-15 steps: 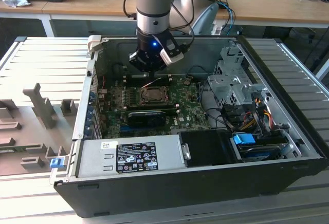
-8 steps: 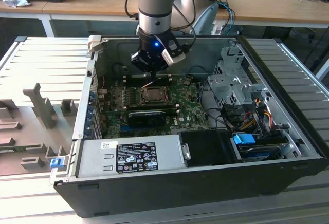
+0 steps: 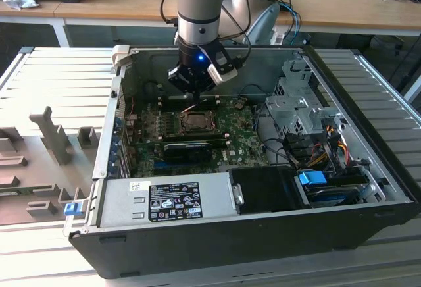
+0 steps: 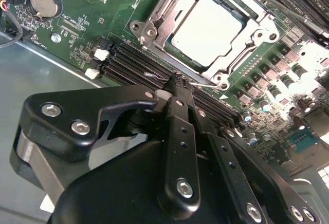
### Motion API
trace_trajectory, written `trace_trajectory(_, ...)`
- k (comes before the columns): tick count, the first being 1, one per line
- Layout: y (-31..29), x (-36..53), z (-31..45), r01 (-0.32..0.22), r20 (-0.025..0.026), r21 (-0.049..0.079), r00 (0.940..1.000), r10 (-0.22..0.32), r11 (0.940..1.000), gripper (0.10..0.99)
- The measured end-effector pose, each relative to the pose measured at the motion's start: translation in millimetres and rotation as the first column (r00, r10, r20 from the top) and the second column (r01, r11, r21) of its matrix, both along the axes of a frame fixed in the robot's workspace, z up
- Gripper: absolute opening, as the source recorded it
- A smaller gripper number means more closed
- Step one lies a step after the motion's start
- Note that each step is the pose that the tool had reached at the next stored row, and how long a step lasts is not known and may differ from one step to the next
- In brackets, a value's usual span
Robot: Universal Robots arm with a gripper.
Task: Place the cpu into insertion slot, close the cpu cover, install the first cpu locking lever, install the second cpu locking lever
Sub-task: 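Install the first cpu locking lever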
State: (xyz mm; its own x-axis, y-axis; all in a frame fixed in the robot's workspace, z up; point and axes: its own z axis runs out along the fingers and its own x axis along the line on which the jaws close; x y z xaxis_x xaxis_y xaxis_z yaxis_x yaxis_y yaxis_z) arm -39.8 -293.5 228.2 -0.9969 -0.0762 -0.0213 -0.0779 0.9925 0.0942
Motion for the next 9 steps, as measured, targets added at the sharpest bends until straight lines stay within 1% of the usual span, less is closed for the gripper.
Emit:
trace_trajectory(3, 2.1, 0.0, -1.4, 0.0, 0.0, 0.007, 1.0, 0.0, 1.0, 0.106)
trace_trajectory(6, 3.9, 0.2, -1.7, 0.0, -0.0001, 0.008, 1.0, 0.0, 1.0, 0.106)
trace_trajectory(9, 5.0, 2.8, -2.6, -0.001, -0.0001, 0.008, 1.0, 0.001, 1.0, 0.106)
